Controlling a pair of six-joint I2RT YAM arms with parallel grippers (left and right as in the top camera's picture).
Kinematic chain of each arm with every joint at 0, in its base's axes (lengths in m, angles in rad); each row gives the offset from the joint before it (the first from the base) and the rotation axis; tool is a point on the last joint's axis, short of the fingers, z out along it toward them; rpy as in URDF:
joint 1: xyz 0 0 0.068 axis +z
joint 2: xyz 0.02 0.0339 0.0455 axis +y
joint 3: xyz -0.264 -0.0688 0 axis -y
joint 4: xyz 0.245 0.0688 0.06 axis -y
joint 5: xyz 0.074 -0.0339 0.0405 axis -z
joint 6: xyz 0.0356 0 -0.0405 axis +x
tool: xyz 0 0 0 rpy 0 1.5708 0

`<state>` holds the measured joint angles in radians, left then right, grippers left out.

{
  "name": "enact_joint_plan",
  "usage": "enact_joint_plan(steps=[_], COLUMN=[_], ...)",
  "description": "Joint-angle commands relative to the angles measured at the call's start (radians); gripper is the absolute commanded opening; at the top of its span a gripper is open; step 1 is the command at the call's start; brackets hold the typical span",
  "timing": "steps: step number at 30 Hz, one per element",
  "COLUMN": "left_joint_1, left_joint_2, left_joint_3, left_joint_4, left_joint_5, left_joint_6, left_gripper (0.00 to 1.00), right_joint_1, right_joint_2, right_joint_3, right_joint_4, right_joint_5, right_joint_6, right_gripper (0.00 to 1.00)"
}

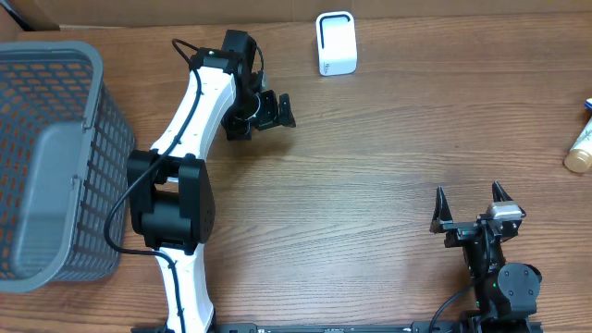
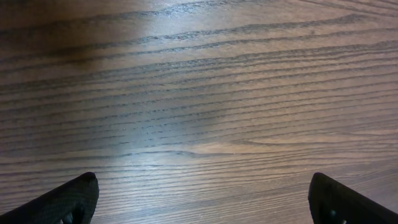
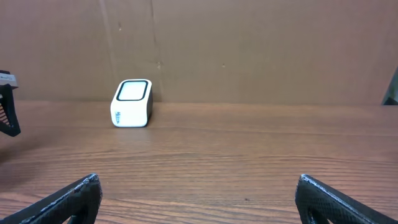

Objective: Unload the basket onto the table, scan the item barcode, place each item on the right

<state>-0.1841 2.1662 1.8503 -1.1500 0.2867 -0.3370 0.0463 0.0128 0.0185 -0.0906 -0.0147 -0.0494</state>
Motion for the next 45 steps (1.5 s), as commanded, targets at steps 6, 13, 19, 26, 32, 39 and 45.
enact_joint_plan(steps=[6,13,19,26,32,39,45], left_joint_1=[-0.011,0.007,-0.021,-0.055,-0.051,-0.05,-0.018], left_joint_2=[0.005,-0.001,-0.09,-0.246,-0.481,-0.828,-1.112], left_joint_3=[0.002,0.002,0.002,-0.043,-0.314,-0.706,-0.969], left_joint_4=[0.003,-0.01,-0.011,0.057,0.163,0.481,0.626], left_joint_5=[-0.008,-0.061,-0.102,-0.188,-0.193,-0.186,-0.178], left_joint_6=[-0.007,0.056,0.054,0.132,0.276,0.343,0.337], left_gripper=[1.0,1.0,1.0,1.0,1.0,1.0,1.0], right_joint_1=[-0.002,-0.002,-0.002,-0.002,-0.002,-0.002,-0.002], right_joint_2=[-0.01,-0.01,-0.01,-0.01,-0.01,-0.01,-0.01], right_joint_3=[-0.01,-0.01,-0.01,-0.01,-0.01,-0.01,-0.01], right_joint_4=[0.006,0.006,0.006,0.006,0.006,0.006,0.006], right_joint_5=[0.006,0.006,0.006,0.006,0.006,0.006,0.006], right_joint_6=[-0.004,-0.004,-0.004,-0.004,-0.004,-0.004,-0.004], right_gripper=[1.0,1.0,1.0,1.0,1.0,1.0,1.0])
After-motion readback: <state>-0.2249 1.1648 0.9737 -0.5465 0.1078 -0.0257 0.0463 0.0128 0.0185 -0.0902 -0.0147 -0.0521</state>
